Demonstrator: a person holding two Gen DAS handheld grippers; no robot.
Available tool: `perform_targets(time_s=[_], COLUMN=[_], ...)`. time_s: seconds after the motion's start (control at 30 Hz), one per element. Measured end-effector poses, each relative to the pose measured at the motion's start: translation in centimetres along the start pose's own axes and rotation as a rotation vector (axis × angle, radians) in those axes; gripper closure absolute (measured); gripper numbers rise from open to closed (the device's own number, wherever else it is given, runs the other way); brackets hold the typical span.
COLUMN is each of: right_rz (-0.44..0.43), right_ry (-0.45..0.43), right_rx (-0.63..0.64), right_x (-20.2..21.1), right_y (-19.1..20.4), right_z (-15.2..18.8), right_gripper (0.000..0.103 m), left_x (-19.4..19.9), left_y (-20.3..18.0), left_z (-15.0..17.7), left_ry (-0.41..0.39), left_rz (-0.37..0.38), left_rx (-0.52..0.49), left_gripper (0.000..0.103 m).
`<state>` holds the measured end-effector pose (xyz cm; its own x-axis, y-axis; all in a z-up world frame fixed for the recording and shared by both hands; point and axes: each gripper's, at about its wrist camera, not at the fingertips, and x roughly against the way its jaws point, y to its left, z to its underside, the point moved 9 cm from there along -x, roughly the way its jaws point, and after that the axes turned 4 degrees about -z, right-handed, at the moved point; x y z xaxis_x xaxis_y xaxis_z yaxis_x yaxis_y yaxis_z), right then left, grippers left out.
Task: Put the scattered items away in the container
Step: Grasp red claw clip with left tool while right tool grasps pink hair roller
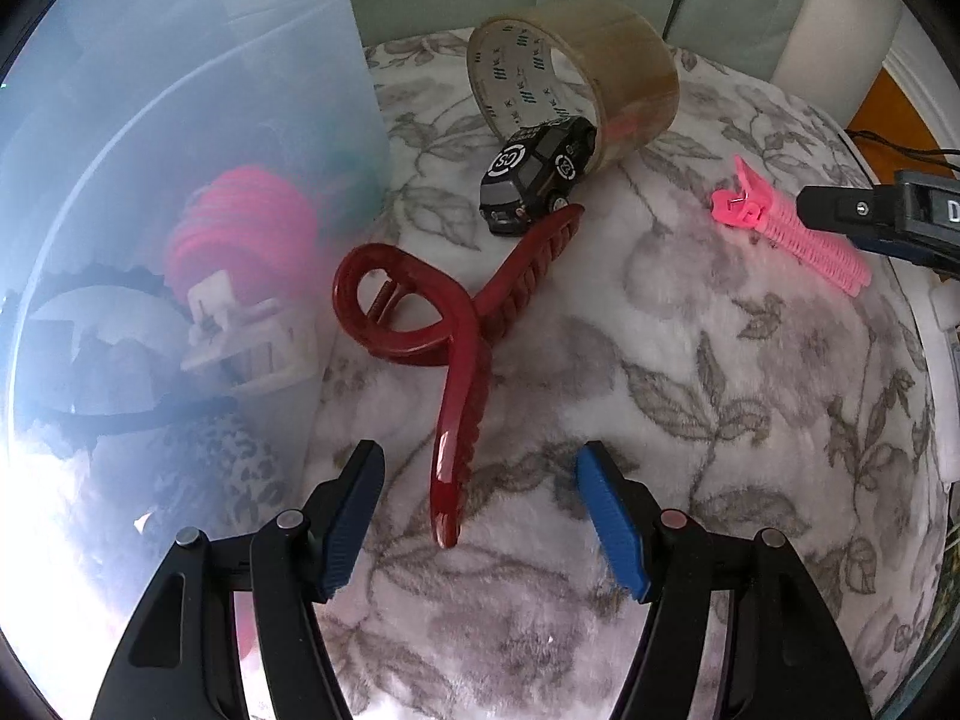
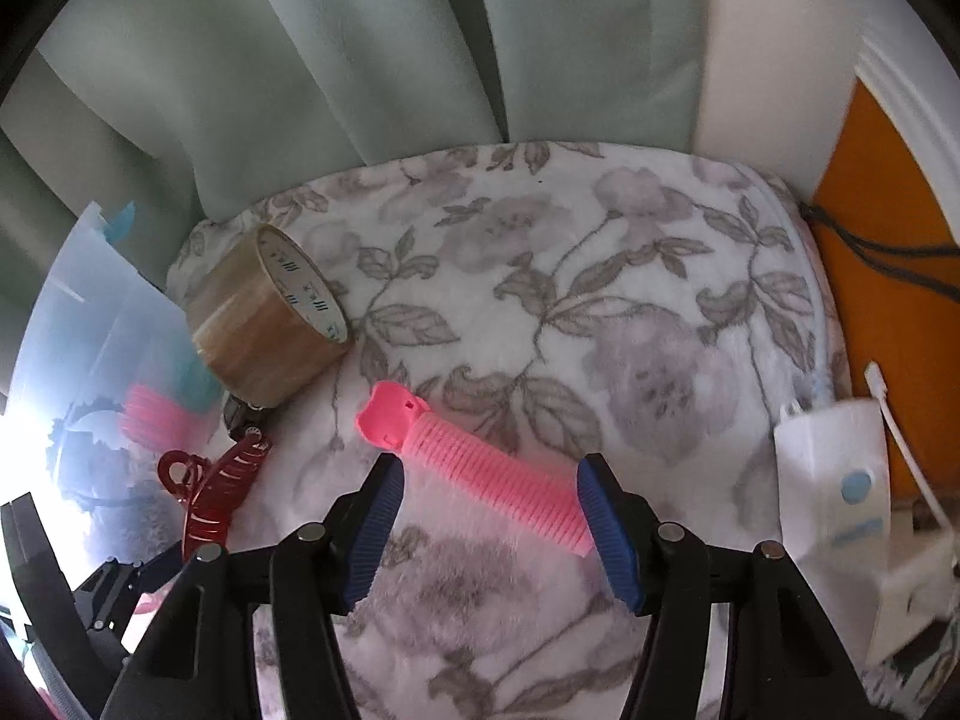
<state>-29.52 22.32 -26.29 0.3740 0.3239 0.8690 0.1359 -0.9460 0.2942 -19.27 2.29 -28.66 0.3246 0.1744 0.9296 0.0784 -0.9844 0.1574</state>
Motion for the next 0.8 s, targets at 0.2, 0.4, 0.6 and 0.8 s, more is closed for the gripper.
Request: perform_targets(time_s=[0.2, 0.4, 0.6, 0.8], right_rz=[0.006, 0.019, 0.024, 0.01], right_ry=[0.019, 0.022, 0.015, 0.012], right_rx=[0.006, 0.021, -0.002, -0.066], right_x=[-1.5, -2.3, -1.9, -1.2], right_y=[-0.5, -0.2, -0.1, -0.6], right_z=[-0.4, -0.1, 0.6, 1.2], right_gripper=[0.037, 0.036, 0.039, 0.055], left_x=[0.0, 0.4, 0.8, 0.8], left_y=[0.2, 0.4, 0.8, 1.2], left_z=[-0.3, -0.6, -1.0, -1.1], left_ry=[0.003, -0.005, -0.018, -0.008], left_rz=[0.01, 0.016, 0.029, 0.049], left_rx=[0.012, 0.02, 0.033, 0.047], left_gripper=[0.035, 0.035, 0.037, 0.056])
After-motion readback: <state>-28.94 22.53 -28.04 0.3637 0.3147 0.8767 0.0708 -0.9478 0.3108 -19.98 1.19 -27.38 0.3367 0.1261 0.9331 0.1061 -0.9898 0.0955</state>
